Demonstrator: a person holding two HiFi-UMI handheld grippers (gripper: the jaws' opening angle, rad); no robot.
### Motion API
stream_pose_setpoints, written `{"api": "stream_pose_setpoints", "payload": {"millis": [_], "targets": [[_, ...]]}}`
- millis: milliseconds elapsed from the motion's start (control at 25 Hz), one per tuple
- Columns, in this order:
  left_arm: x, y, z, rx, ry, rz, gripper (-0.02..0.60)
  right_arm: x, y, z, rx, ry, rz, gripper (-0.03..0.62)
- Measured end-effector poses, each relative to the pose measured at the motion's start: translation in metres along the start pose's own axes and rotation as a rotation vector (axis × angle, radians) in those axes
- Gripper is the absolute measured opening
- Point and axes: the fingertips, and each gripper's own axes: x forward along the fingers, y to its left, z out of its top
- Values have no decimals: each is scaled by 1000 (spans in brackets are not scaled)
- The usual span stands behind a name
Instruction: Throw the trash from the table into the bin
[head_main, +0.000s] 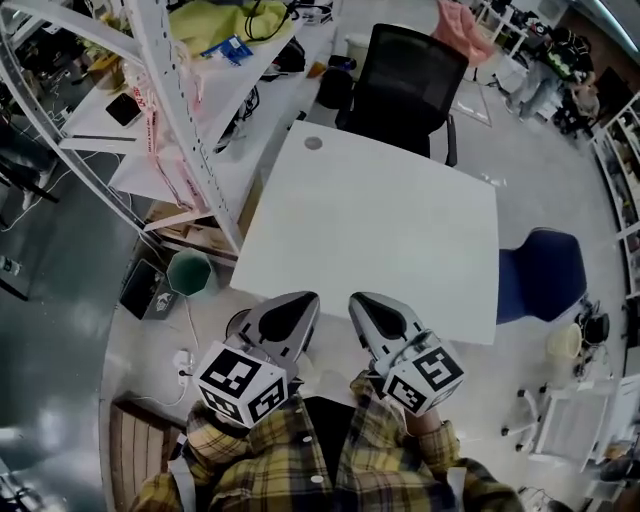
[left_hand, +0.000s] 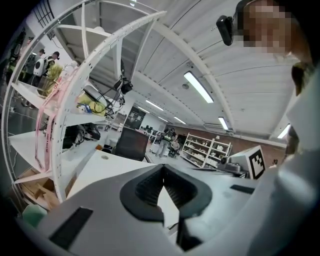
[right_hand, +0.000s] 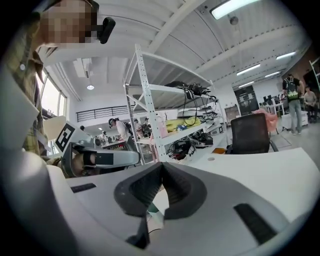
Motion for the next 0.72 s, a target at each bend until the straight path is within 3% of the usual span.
{"api": "stream_pose_setpoints", "payload": {"millis": [240, 720], "targets": [[-3, -7, 5, 13, 15, -44, 8, -5, -1, 7, 21, -13, -26, -1], [-16, -2, 10, 16, -2, -25, 8, 0, 8, 18, -18, -26, -8, -2]]}}
